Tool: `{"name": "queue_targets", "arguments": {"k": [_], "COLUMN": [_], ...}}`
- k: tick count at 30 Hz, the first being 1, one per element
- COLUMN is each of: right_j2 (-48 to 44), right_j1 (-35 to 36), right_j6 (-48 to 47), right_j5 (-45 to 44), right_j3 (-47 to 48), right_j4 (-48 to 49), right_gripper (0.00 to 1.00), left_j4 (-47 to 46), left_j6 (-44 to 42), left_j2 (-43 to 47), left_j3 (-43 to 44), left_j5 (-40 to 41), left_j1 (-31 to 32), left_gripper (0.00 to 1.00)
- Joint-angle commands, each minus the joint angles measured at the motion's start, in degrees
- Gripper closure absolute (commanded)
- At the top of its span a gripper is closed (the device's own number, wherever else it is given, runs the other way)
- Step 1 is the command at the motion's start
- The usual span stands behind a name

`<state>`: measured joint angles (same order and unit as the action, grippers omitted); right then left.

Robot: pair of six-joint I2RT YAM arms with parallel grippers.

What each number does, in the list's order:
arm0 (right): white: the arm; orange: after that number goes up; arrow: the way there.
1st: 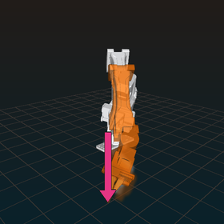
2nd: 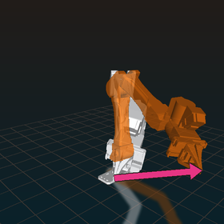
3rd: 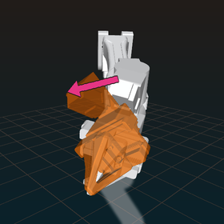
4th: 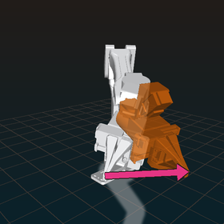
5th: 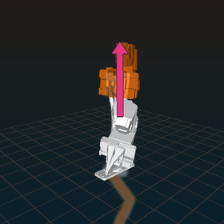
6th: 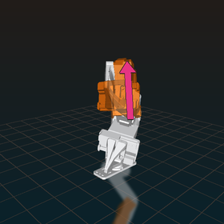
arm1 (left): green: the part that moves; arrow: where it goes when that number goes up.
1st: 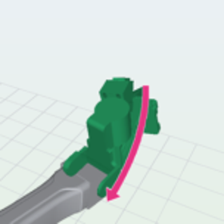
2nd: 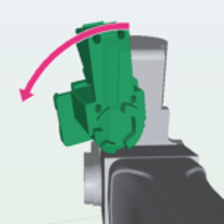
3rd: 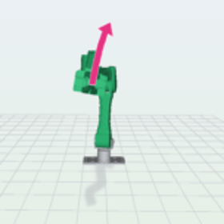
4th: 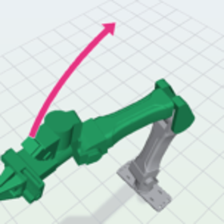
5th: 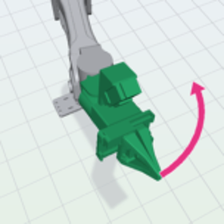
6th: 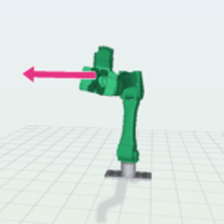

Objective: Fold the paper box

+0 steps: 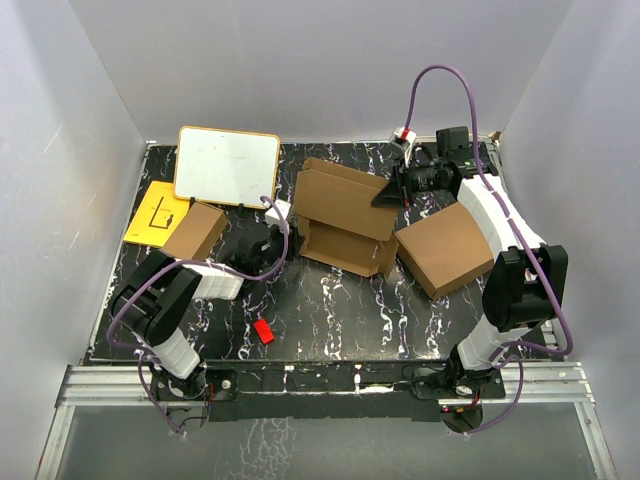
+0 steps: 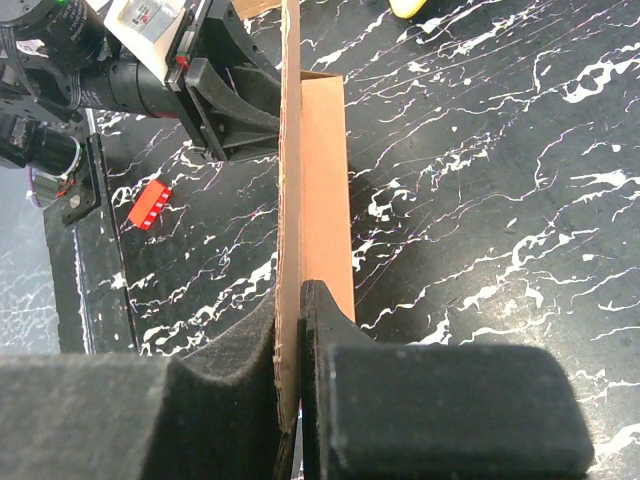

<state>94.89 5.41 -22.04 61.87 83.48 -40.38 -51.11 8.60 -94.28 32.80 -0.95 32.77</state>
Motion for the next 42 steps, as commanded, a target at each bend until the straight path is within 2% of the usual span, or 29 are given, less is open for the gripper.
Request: {"name": "queue_targets", "arguments": {"k": [1, 7, 12, 24, 28, 34, 38, 42], "right_j2": [-0.2, -0.2, 0.1, 1.6, 2.1, 2.9, 2.9, 2.9], "right_j1": [0.1, 0.1, 0.1, 0.1, 0.1, 0.1, 0.1, 0.0], "right_j6": [-0.2, -0.2, -0.1, 3.4, 4.0, 5.0, 5.2, 5.0], "right_j5": [0.2, -0.2, -0.9, -2.6, -0.4, 2.4, 2.8, 2.3], "right_j3": [-0.8, -1.1, -1.2, -0.9, -0.9, -1.0, -1.2, -1.3], "right_j4": [1.6, 1.8, 2.0, 3.8, 3.9, 4.1, 4.2, 4.3], "right_gripper": [0.92, 0.92, 0.92, 0.92, 0.92, 0.92, 0.92, 0.92], "left_j4": [-1.6, -2.1, -1.7, 13.5, 13.8, 13.4, 11.9, 11.8], "left_j6": [0.4, 0.2, 0.0, -1.6, -2.4, -0.4, 1.9, 3.8], "left_j2": [-1.1, -4.6, -5.6, -3.5, -3.0, -3.4, -2.5, -0.9], "left_j3": [2.1, 4.8, 5.5, 9.2, 9.1, 9.7, 8.8, 8.1], "left_j5": [1.0, 0.2, 2.2, 10.8, 12.0, 9.2, 7.6, 6.5], "left_j1": [0.2, 0.2, 0.1, 0.5, 0.8, 1.0, 1.0, 0.9], "left_gripper": [0.68, 0.77, 1.0, 1.0, 1.0, 1.0, 0.88, 0.83]}}
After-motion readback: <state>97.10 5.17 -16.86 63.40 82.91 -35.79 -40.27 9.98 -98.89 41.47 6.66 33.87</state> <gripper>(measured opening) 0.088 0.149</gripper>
